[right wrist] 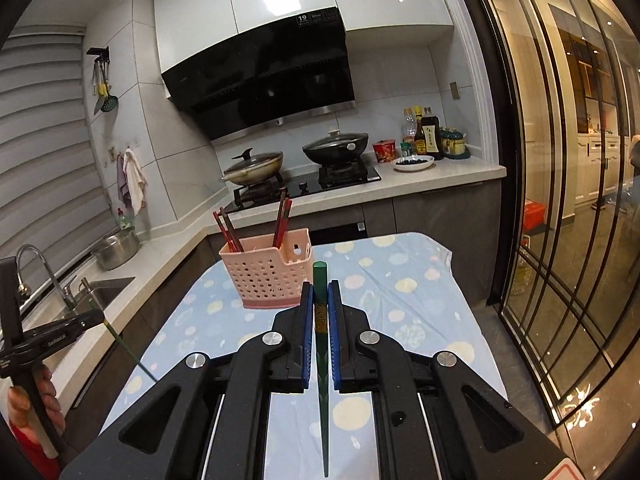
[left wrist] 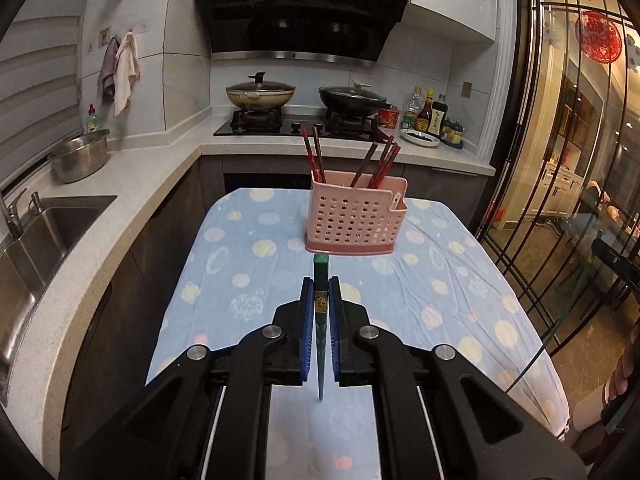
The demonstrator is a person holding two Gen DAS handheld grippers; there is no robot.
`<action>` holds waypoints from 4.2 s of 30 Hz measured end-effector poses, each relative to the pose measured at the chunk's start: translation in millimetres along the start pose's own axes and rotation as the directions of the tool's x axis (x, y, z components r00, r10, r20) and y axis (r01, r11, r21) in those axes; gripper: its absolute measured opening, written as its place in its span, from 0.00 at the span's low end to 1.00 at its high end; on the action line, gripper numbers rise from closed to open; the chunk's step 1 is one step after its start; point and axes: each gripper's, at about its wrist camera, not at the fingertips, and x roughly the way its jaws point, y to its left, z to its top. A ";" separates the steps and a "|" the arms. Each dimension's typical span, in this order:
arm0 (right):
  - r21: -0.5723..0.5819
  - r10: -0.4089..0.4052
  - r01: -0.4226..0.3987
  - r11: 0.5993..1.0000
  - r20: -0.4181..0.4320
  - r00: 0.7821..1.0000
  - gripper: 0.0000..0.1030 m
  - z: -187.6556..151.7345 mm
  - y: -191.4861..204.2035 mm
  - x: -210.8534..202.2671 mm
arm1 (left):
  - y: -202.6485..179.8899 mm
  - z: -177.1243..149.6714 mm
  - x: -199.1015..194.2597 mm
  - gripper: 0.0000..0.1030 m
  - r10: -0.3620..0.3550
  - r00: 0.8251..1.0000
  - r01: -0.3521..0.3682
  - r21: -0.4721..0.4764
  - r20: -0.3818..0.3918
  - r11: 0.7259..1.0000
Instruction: Organize utensils
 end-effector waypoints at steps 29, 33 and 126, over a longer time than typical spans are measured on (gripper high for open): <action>-0.043 0.038 -0.033 0.999 0.132 0.991 0.06 173.3 57.6 186.6 | -15.9 228.8 109.5 0.07 -0.018 0.984 0.007 0.058 0.180 0.998; -0.042 0.039 -0.034 0.999 0.116 0.993 0.07 180.0 62.5 215.3 | -19.5 238.4 130.7 0.07 0.002 0.985 -0.014 0.066 0.174 0.998; -0.157 -0.178 0.147 0.977 -0.201 0.963 0.93 -46.8 56.8 147.6 | -35.4 -10.5 132.0 0.93 0.205 0.974 -0.196 0.094 -0.099 0.976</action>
